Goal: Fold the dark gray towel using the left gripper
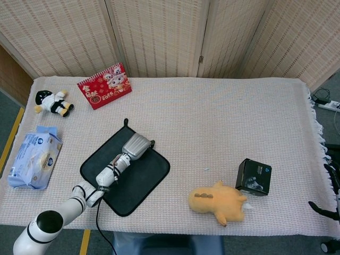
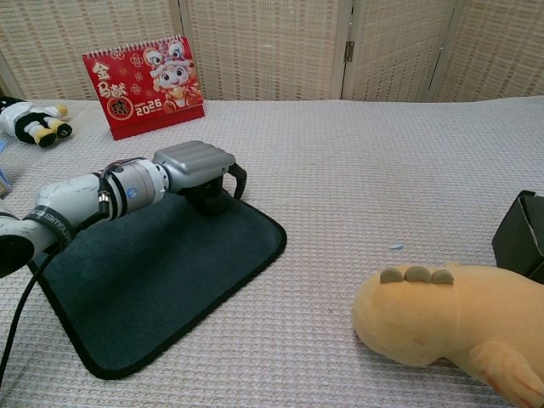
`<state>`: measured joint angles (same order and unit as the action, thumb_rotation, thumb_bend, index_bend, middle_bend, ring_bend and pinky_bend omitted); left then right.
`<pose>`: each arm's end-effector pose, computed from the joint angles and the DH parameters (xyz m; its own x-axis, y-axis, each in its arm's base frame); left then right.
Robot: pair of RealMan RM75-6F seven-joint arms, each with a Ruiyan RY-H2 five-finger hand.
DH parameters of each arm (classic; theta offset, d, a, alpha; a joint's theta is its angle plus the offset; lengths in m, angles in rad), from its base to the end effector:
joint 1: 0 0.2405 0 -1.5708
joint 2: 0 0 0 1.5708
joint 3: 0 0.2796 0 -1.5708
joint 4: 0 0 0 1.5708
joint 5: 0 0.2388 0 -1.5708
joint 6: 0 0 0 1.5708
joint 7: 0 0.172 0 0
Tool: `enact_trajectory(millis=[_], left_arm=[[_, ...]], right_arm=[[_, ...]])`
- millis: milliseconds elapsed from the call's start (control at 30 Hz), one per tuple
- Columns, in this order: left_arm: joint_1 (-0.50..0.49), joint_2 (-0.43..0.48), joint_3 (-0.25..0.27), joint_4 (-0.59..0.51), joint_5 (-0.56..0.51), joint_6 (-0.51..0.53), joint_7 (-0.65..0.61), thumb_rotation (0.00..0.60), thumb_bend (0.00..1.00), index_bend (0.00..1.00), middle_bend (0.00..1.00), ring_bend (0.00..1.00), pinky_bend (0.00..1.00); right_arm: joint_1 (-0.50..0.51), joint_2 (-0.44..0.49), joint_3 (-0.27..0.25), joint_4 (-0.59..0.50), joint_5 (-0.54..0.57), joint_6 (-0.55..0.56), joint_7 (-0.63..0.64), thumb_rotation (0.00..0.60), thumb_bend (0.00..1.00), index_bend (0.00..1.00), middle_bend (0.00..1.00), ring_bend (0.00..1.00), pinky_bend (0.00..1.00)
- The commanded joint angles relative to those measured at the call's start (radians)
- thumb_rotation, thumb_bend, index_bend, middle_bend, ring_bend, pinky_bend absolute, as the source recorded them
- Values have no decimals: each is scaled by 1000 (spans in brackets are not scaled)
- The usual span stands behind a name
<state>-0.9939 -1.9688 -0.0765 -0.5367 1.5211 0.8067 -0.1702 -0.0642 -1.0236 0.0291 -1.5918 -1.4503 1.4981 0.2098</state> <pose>-0.1463 0.4765 -0.1428 0.6586 0.1421 0.7390 0.6544 -0.5931 -0.4691 -0.3908 -0.1528 0.1834 0.3025 -0.0367 0.9524 -0.9343 0.1862 0.3039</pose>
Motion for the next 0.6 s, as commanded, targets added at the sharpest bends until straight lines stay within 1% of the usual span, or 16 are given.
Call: enact_trajectory(millis=[33, 67, 133, 367, 467, 600], left_arm=[[3, -10, 12, 22, 13, 23, -14, 600, 493, 562, 1000, 1000, 1000], [4, -13, 16, 31, 18, 34, -16, 600, 493, 586, 1000, 1000, 1000], [7, -18, 21, 44, 24, 49, -19, 600, 493, 604, 1000, 1000, 1000], [16, -21, 34, 64, 36, 91, -27, 600, 493, 601, 1000, 1000, 1000], [29, -13, 37, 51, 38, 118, -26, 600, 493, 609, 1000, 1000, 1000], [57, 9, 41, 6, 42, 172, -22, 600, 493, 617, 1000, 1000, 1000]], right_arm=[[1, 1, -2, -1, -2, -5, 0, 600, 211, 0, 0, 0, 0], [2, 2, -2, -1, -1, -6, 0, 600, 211, 0, 0, 0, 0], [2, 2, -2, -2, -1, -7, -1, 600, 210, 0, 0, 0, 0], [2, 1, -3, -6, -6, -5, -8, 600, 211, 0, 0, 0, 0], [1, 0, -4, -6, -9, -4, -10, 600, 211, 0, 0, 0, 0], [1, 0, -7, -7, -17, -1, -10, 600, 211, 0, 0, 0, 0]])
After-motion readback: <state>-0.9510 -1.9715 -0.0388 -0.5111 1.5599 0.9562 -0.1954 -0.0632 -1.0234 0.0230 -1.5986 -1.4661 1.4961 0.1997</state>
